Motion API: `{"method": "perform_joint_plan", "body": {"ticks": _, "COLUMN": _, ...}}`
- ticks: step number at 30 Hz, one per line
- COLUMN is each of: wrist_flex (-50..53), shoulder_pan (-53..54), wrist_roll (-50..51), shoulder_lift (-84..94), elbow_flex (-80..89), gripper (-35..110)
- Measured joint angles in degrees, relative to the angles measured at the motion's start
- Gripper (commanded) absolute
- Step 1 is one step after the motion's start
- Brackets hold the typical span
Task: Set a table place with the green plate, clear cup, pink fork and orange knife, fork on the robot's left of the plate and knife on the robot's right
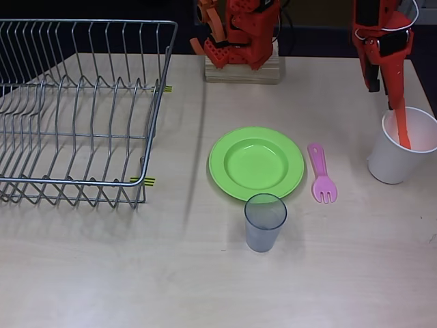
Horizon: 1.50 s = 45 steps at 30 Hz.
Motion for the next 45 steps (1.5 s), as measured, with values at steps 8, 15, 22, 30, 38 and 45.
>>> {"method": "perform_joint_plan", "body": {"ticks": 8, "wrist_flex": -0.35, "shoulder_pan": -1.05, "wrist_roll": 2.02, "shoulder_lift": -4.66, "elbow_flex": -3.16, "gripper": 24}}
{"method": "perform_joint_plan", "body": {"ticks": 15, "wrist_flex": -2.11, "shoulder_pan": -1.05, "wrist_roll": 2.46, "shoulder_lift": -8.09, "elbow_flex": -5.89, "gripper": 21}}
{"method": "perform_joint_plan", "body": {"ticks": 22, "wrist_flex": -2.99, "shoulder_pan": -1.05, "wrist_roll": 3.25, "shoulder_lift": -9.05, "elbow_flex": -5.98, "gripper": 19}}
{"method": "perform_joint_plan", "body": {"ticks": 30, "wrist_flex": -4.04, "shoulder_pan": -2.11, "wrist_roll": 3.52, "shoulder_lift": -9.23, "elbow_flex": -6.94, "gripper": 17}}
{"method": "perform_joint_plan", "body": {"ticks": 38, "wrist_flex": -4.04, "shoulder_pan": -1.93, "wrist_roll": 3.52, "shoulder_lift": -10.20, "elbow_flex": -6.94, "gripper": 18}}
{"method": "perform_joint_plan", "body": {"ticks": 45, "wrist_flex": -3.96, "shoulder_pan": -1.67, "wrist_roll": 3.16, "shoulder_lift": -10.11, "elbow_flex": -6.94, "gripper": 23}}
